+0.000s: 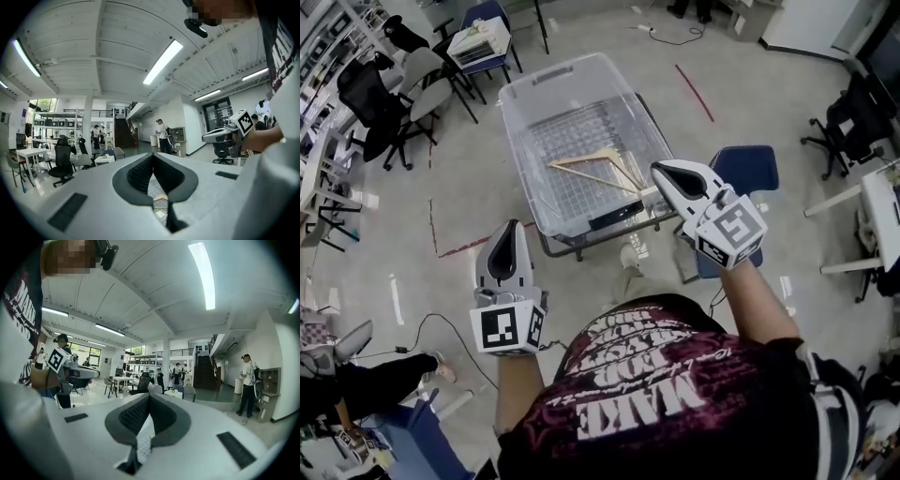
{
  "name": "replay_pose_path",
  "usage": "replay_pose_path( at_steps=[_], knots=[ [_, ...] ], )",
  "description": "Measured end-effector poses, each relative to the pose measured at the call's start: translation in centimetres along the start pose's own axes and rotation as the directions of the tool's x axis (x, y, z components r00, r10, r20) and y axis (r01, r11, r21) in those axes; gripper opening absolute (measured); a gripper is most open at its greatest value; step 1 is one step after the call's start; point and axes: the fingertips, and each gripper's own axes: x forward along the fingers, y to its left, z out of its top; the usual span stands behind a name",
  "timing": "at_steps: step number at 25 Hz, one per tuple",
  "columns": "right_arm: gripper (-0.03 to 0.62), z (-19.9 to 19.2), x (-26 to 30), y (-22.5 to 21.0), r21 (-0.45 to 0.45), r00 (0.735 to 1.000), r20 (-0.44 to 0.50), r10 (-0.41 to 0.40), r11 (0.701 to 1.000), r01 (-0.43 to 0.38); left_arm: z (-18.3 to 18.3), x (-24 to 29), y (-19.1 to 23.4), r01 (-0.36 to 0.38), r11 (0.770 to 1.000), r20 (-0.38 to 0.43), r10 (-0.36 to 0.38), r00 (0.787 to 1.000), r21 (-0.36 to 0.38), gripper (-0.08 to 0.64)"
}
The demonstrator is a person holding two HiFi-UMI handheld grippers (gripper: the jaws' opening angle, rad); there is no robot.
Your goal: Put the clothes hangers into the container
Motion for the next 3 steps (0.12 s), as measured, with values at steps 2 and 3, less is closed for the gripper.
replay_pose_path(
  at_steps=[2,3],
  knots=[
    [0.003,0.01,0.17,-0.45,0.0,1.0,-0.006,0.001,1.0,-0.001,0.01,0.37,0.03,-0.003,1.0,-0.002,0.003,1.0,-0.002,0.006],
    [0.003,0.02,0.3,-0.68,0.0,1.0,-0.009,0.001,1.0,-0.001,0.03,0.57,0.08,-0.005,1.0,-0.004,0.005,1.0,-0.003,0.006]
  ],
)
